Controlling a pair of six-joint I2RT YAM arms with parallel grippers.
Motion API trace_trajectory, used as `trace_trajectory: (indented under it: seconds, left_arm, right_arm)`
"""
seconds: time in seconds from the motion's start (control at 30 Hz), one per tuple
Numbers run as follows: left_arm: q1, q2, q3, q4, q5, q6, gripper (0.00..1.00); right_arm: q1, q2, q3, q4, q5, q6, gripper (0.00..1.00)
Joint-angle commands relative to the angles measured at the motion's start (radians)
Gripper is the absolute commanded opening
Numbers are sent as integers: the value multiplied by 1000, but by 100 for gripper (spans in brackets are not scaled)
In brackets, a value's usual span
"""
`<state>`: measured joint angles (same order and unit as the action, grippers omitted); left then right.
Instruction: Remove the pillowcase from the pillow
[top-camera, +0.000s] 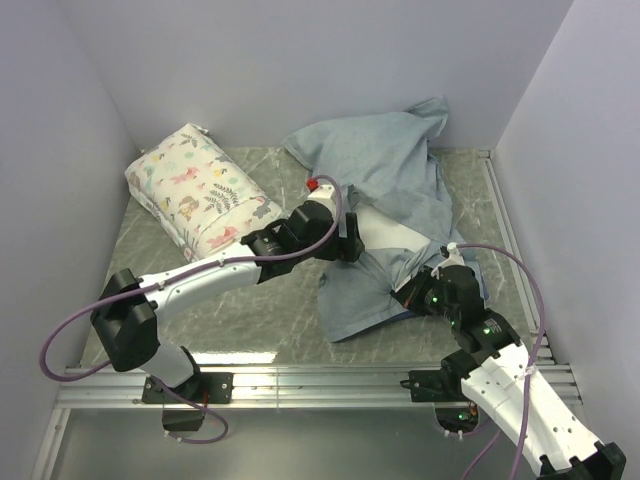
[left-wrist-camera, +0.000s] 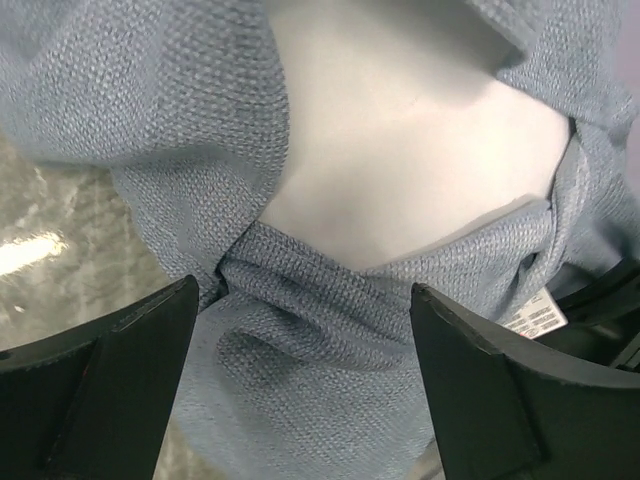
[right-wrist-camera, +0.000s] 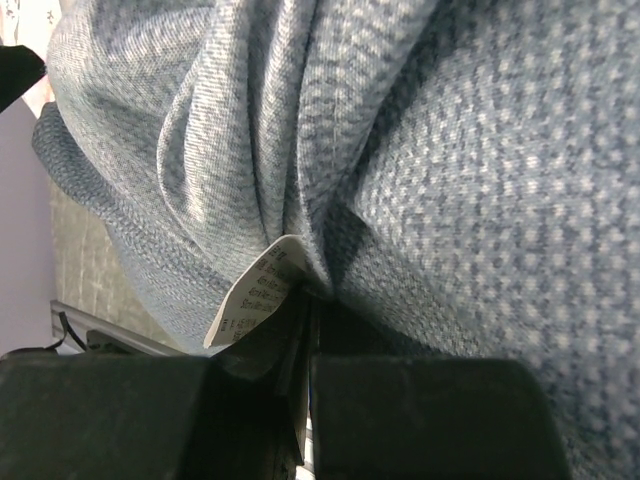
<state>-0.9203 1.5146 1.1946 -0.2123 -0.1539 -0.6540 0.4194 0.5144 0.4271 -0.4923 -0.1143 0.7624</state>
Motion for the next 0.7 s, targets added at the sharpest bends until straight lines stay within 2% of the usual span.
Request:
trace_trajectory:
  seconds: [0.0, 0.2, 0.23, 0.27, 0.47, 0.53, 0.63, 0.67]
  left_arm:
    - [-9, -2, 23, 24, 4, -107, 92]
    - [-35, 16, -16, 25, -6, -220, 91]
    - [-37, 15, -33, 37, 0, -229, 98]
    - [-40, 13, -38, 60, 1, -249, 99]
    - [-41, 104, 0, 82, 16, -252, 99]
    - [-40, 111, -21, 97, 17, -257, 95]
    - [-41, 90, -73, 139, 34, -266, 74]
    - [-41, 84, -84, 142, 39, -266, 60]
  right_arm:
    - [5, 3, 27, -46, 67, -38, 0]
    - [9, 1, 19, -38, 70, -38, 0]
    - [12, 9, 16, -29, 70, -40, 0]
    - [16, 16, 13, -22, 68, -40, 0]
    - [87, 55, 21, -8, 88, -40, 0]
    - [117, 64, 32, -12, 97, -47, 0]
    - [171, 81, 56, -41, 132, -60, 0]
    - [194, 81, 70, -45, 142, -63, 0]
